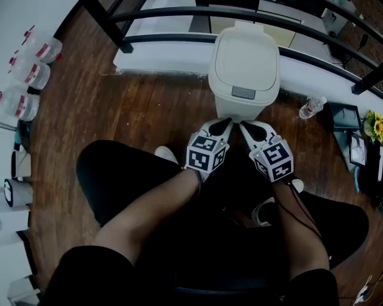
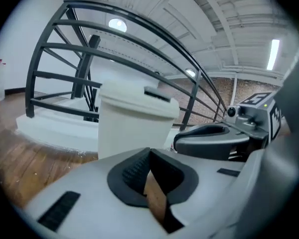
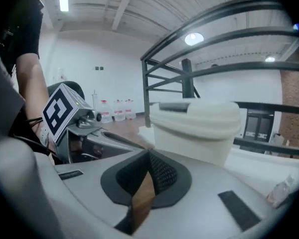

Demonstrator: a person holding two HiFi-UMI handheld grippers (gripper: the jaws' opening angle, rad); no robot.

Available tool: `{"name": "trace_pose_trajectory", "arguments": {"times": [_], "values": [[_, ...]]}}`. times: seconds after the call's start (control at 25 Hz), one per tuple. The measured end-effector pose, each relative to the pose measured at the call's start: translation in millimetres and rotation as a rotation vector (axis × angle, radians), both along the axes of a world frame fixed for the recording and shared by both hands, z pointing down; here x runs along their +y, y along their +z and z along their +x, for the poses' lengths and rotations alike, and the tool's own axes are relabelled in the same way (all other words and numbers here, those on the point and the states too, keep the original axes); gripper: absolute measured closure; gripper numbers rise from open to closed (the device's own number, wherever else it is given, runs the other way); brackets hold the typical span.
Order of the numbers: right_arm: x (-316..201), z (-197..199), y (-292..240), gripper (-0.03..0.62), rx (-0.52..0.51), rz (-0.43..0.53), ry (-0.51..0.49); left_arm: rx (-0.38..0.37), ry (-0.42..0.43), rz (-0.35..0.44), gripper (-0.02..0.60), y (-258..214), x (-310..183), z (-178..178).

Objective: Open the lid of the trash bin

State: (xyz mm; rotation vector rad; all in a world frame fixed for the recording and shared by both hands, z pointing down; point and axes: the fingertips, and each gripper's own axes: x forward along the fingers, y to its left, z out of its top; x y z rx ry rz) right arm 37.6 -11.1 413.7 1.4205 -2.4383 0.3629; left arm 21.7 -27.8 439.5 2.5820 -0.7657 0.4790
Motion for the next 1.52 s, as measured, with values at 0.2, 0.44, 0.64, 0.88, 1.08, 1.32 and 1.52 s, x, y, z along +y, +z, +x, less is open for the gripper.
{"name": "trace_pose_trajectory", "arguments": {"times": [0.2,0.44,0.64,0.88,1.08,1.32,1.52], "values": [[-2.2,-5.4,-92.7,0.574,0.005,0.135,-0.061,0.090,0.062,0.130,0.545,-86.5,-0.9,-1.3],[17.3,2.9,-195.2,0.574,-0.086,0.220,-0.063,0.170,0.213,0.327,0.545,-192.2,28.0,2.6],[36.4,2.3,-248.5,0.574,-0.070,0.248,-0.138,0.230,0.313,0.432,0.545,-260.5,40.5,-1.6],[38.9,17.9,-273.3,0.574,-0.085,0.343,-0.107,0.303,0.329,0.486,0.545,-282.2,37.8,-9.1],[32.3,17.3,-257.6,0.574,-0.124,0.358,-0.105,0.326,0.312,0.438,0.545,-263.5,29.8,-10.1],[17.8,9.7,-255.1,0.574,-0.146,0.348,-0.142,0.343,0.325,0.410,0.545,-265.7,22.5,0.3],[18.5,1.4,-248.2,0.574,-0.091,0.323,-0.175,0.339,0.350,0.403,0.545,-266.9,24.7,5.8]]}}
